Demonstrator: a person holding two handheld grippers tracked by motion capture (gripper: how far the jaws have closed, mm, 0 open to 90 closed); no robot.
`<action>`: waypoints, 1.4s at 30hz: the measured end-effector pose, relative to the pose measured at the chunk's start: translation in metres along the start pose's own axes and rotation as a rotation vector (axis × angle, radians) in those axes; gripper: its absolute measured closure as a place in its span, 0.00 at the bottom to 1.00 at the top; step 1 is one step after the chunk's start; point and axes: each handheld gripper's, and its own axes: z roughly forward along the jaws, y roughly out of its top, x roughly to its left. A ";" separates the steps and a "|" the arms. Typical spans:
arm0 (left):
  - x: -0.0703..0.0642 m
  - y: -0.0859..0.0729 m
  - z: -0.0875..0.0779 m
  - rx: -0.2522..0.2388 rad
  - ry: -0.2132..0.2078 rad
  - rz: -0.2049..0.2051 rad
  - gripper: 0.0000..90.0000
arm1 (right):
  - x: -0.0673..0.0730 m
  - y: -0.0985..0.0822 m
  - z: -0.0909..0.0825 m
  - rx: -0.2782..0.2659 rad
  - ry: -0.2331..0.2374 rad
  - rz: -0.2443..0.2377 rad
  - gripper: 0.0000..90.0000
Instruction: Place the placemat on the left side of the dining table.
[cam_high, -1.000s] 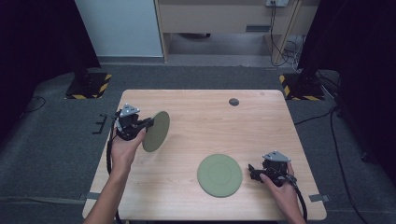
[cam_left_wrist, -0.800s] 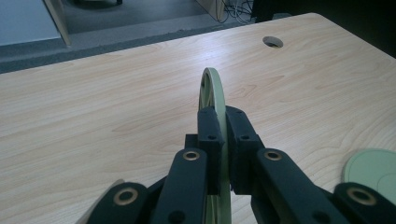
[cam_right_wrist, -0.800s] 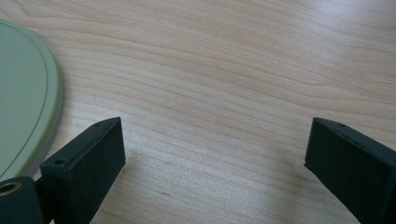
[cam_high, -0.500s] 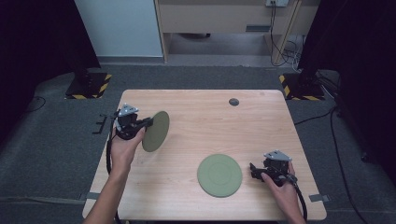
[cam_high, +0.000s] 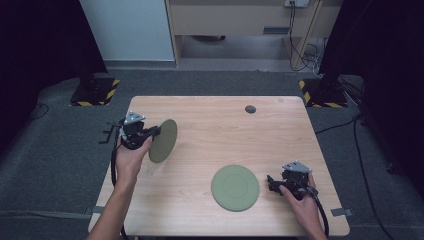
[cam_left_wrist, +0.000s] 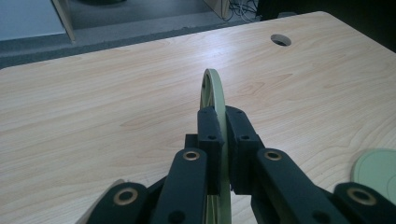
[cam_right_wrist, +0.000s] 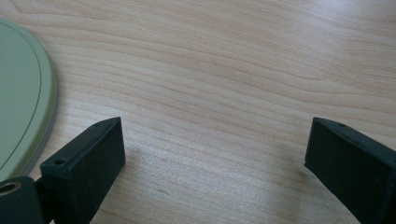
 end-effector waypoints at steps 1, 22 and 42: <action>0.001 -0.001 0.000 0.001 0.002 -0.003 0.95 | 0.000 0.000 0.000 0.001 0.000 0.001 0.06; 0.051 -0.022 -0.007 0.025 0.079 -0.076 0.95 | 0.001 0.000 0.000 0.009 0.006 -0.003 0.06; 0.061 -0.046 0.007 0.101 0.161 -0.037 0.95 | 0.004 0.000 0.000 0.017 0.016 -0.013 0.06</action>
